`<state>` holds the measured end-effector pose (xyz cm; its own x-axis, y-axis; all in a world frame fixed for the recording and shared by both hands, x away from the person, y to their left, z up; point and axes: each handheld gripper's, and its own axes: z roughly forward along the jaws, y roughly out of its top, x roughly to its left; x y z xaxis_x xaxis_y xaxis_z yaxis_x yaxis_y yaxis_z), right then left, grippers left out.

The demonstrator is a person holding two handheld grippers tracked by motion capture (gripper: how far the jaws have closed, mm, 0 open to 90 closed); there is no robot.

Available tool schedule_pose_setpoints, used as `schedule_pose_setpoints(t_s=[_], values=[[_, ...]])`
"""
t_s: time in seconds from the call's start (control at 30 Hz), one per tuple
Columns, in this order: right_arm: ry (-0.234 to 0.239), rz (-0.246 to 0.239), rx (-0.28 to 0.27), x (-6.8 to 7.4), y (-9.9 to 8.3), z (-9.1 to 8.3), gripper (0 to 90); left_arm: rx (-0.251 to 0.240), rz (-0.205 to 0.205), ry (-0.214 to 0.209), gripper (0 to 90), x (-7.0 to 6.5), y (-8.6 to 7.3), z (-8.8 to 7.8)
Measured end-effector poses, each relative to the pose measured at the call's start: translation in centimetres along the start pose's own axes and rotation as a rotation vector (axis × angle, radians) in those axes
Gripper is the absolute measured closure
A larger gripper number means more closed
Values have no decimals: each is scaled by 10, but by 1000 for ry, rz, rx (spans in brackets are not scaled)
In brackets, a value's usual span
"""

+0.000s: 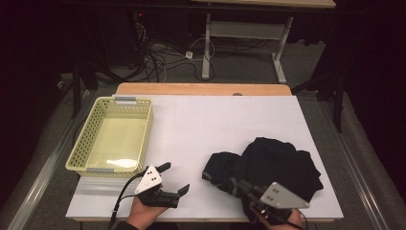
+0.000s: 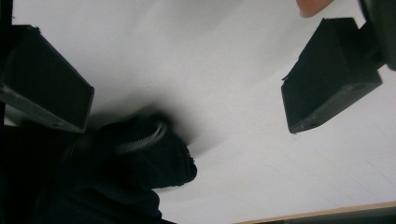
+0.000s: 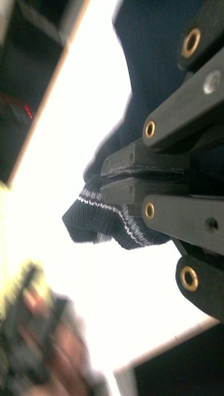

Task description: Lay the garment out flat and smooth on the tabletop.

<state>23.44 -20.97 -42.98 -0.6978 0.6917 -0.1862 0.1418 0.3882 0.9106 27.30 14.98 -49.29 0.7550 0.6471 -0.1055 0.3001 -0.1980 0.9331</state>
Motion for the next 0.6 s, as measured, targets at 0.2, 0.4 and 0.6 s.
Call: schedule_pose_setpoints(t_s=[0.2, 0.4, 0.6], values=[[-231, 86, -82, -71, 0, -32, 875, -1, 1, 4, 19, 0, 0, 0], [-480, 236, -109, -135, -29, -75, 876, -5, 1, 9, 22, -1, 0, 0], [-657, 269, -58, -161, -55, -101, 875, -5, -1, 10, 25, -1, 0, 0]])
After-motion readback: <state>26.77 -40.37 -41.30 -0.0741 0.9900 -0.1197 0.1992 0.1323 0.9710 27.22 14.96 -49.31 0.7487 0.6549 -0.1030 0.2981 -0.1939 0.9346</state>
